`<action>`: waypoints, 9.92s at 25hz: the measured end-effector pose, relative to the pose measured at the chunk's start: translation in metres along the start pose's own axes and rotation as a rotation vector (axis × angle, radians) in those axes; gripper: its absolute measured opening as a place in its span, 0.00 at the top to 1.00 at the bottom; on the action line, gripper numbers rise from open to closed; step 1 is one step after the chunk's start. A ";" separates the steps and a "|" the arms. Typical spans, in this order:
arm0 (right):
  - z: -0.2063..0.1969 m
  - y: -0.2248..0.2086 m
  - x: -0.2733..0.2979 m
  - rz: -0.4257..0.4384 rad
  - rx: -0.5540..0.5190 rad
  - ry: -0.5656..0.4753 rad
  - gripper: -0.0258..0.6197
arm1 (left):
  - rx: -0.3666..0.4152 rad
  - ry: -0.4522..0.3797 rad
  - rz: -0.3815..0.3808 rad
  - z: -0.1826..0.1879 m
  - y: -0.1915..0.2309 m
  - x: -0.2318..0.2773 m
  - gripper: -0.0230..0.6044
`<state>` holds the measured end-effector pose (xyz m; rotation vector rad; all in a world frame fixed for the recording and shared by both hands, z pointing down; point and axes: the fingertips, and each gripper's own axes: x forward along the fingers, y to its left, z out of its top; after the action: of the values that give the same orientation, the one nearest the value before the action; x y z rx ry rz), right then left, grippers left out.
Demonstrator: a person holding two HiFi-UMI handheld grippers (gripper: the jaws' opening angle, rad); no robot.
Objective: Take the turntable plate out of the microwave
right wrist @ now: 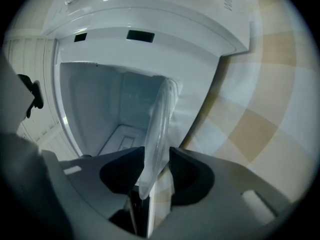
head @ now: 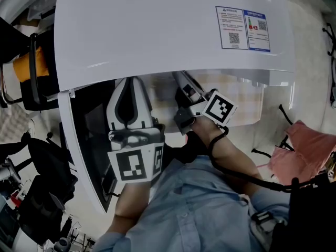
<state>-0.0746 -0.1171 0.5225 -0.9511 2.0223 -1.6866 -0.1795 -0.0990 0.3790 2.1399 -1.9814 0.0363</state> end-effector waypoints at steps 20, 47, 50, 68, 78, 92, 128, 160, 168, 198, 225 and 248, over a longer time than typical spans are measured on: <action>-0.013 0.004 -0.018 0.050 0.026 0.027 0.87 | -0.009 0.013 0.017 -0.005 -0.012 -0.014 0.95; -0.011 -0.001 -0.027 0.053 0.056 -0.006 0.75 | 0.004 0.009 0.019 -0.003 -0.010 -0.026 0.95; -0.009 -0.001 -0.022 0.059 0.070 -0.008 0.74 | 0.000 0.012 0.019 -0.004 -0.007 -0.023 0.95; -0.011 0.001 0.007 0.103 0.087 0.024 0.84 | -0.004 0.013 0.046 -0.004 0.011 -0.011 0.95; -0.013 0.005 0.009 0.179 0.166 0.015 0.92 | 0.005 0.003 0.057 -0.003 0.010 -0.012 0.95; -0.016 0.007 -0.001 0.175 0.169 0.024 0.92 | 0.010 -0.014 0.058 0.000 0.003 -0.024 0.95; -0.051 0.074 -0.114 0.195 0.173 0.139 0.92 | -0.008 -0.044 0.074 0.041 -0.061 -0.106 0.95; -0.012 0.189 -0.157 0.306 0.091 0.215 0.92 | 0.095 -0.179 0.076 0.147 -0.104 -0.139 0.95; -0.009 0.194 -0.145 0.284 0.080 0.210 0.92 | 0.095 -0.182 0.080 0.158 -0.095 -0.137 0.95; 0.042 0.195 -0.046 0.282 0.102 -0.012 0.91 | 0.099 -0.104 -0.037 0.169 -0.026 -0.039 0.95; 0.029 0.193 -0.053 0.302 0.073 -0.039 0.91 | 0.093 -0.026 -0.015 0.137 -0.017 -0.071 0.95; 0.041 0.200 -0.056 0.334 0.041 -0.110 0.91 | 0.053 0.014 0.027 0.124 -0.006 -0.083 0.95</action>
<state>-0.0631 -0.0951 0.3123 -0.6340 1.9394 -1.4565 -0.1976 -0.0399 0.2430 2.1393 -2.0232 0.1087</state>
